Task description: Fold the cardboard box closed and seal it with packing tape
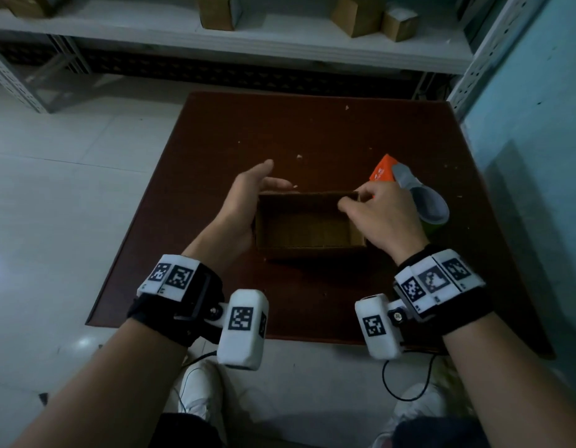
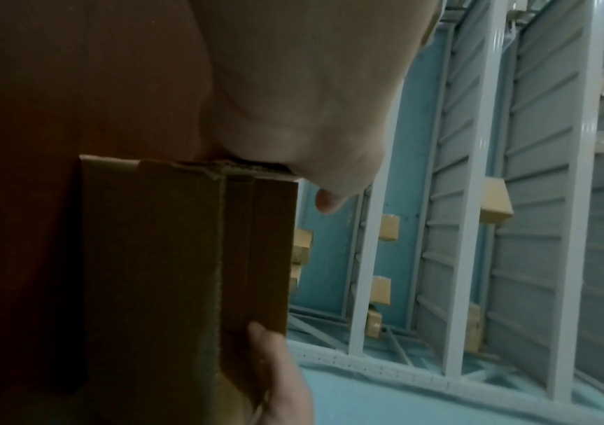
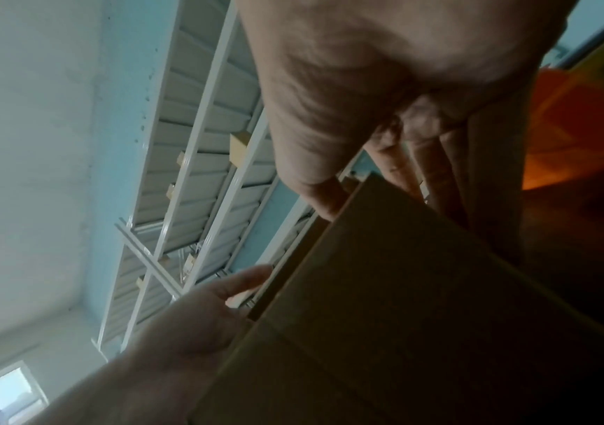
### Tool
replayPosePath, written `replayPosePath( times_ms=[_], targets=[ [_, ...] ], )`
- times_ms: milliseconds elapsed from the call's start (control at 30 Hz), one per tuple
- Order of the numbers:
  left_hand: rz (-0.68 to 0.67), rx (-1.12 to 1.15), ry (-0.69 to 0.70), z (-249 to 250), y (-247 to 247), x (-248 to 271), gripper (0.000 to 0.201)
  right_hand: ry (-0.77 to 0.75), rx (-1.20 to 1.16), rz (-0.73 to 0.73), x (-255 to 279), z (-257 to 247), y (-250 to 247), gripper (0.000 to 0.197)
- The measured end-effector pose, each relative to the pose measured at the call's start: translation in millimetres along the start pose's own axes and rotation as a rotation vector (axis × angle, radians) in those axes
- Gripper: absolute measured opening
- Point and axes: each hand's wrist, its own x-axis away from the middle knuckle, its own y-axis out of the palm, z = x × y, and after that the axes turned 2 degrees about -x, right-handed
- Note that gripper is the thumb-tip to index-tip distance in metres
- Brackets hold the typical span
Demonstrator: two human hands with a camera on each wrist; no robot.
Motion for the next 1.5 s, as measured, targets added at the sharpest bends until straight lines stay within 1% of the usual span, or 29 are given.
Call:
replayPosePath(
  times_ms=[100, 167, 200, 333, 467, 667, 767, 867, 933, 967, 1033, 1100, 1133, 1167, 1267, 1300, 1433, 1500],
  targets=[
    [0.002, -0.179, -0.010, -7.4, 14.5, 1.6, 0.047, 0.031, 0.176, -0.089, 0.1, -0.2, 3.6, 0.021],
    [0.018, -0.277, 0.028, -14.6, 20.3, 0.4, 0.045, 0.058, 0.264, -0.122, -1.0, 1.7, 5.4, 0.025],
    [0.021, -0.282, 0.046, -17.2, 21.0, -1.4, 0.046, 0.076, 0.281, -0.128, -2.0, 2.9, 5.3, 0.027],
    [-0.022, -0.230, 0.074, -18.7, 19.5, -1.8, 0.056, 0.149, 0.255, -0.173, -2.5, 3.8, 2.4, 0.028],
    [-0.052, -0.338, 0.161, -19.4, 21.9, -2.1, 0.062, 0.196, 0.229, -0.181, -2.7, 4.6, 0.5, 0.027],
    [-0.089, -0.402, 0.215, -21.6, 21.4, -5.5, 0.068, 0.223, 0.159, -0.159, -1.9, 2.9, 1.7, 0.022],
    [-0.082, -0.358, 0.184, -21.2, 21.5, -7.6, 0.069, 0.243, 0.168, -0.182, -2.1, 1.7, 0.4, 0.022],
    [-0.078, -0.285, 0.132, -17.6, 21.7, -7.4, 0.064, 0.260, 0.181, -0.224, -1.9, 0.3, -4.4, 0.027],
    [-0.079, -0.282, 0.144, -13.5, 21.0, -8.4, 0.060, 0.278, 0.161, -0.294, -4.0, 0.4, -9.7, 0.037],
    [-0.075, -0.297, 0.159, -11.4, 20.0, -9.4, 0.059, 0.293, 0.124, -0.330, -5.8, 1.7, -12.7, 0.045],
    [-0.060, -0.331, 0.189, -8.8, 16.4, -11.8, 0.057, 0.333, 0.023, -0.402, -7.0, 3.6, -19.1, 0.072],
    [-0.054, -0.348, 0.213, -8.6, 13.1, -14.5, 0.055, 0.351, -0.041, -0.427, -5.5, 5.9, -25.4, 0.101],
    [-0.054, -0.355, 0.223, -8.5, 12.1, -15.2, 0.055, 0.354, -0.055, -0.425, -4.8, 7.4, -27.9, 0.107],
    [-0.054, -0.369, 0.235, -8.2, 11.2, -15.6, 0.055, 0.362, -0.065, -0.420, -4.7, 9.2, -30.7, 0.103],
    [-0.024, -0.379, 0.290, -7.6, 8.2, -18.6, 0.056, 0.378, -0.166, -0.370, -5.9, 12.0, -37.9, 0.075],
    [-0.002, -0.368, 0.309, -6.8, 6.5, -19.1, 0.056, 0.379, -0.198, -0.347, -6.0, 11.6, -39.9, 0.071],
    [0.083, -0.283, 0.366, -8.7, 3.0, -22.6, 0.056, 0.305, -0.249, -0.198, -12.0, 14.4, -38.0, 0.071],
    [0.130, -0.248, 0.390, -7.6, 3.4, -23.6, 0.055, 0.270, -0.304, -0.082, -13.4, 11.7, -38.2, 0.069]
  ],
)
